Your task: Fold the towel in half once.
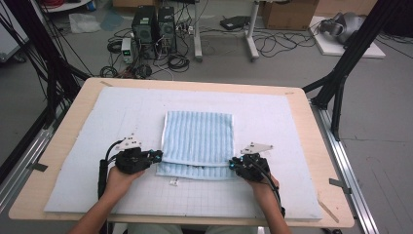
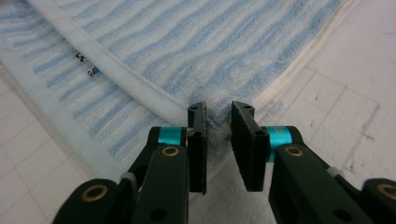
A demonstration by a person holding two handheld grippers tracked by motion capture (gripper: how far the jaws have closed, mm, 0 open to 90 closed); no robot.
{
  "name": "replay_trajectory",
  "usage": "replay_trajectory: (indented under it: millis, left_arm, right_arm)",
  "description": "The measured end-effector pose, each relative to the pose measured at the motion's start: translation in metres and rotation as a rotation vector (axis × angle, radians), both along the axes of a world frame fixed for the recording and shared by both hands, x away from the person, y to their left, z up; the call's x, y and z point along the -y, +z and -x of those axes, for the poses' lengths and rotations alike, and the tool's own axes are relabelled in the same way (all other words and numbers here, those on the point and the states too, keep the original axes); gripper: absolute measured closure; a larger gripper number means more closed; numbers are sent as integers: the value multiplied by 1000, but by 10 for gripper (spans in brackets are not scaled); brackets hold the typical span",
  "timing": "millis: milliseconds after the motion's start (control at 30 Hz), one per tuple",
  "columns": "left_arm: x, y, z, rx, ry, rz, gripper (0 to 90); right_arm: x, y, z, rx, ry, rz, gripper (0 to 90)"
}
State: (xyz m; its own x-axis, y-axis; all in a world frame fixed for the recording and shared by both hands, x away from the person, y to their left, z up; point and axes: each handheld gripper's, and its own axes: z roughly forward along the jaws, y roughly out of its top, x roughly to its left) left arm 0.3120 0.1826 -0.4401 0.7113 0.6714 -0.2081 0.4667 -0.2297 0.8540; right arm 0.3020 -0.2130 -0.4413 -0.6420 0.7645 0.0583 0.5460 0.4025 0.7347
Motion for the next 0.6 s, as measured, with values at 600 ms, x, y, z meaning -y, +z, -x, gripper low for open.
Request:
replay_trajectory:
  millis: [600]
  left_arm:
    - [-10,8,14,8,-17,66,833]
  right_arm:
    - [2,22,19,54,38,-10,817]
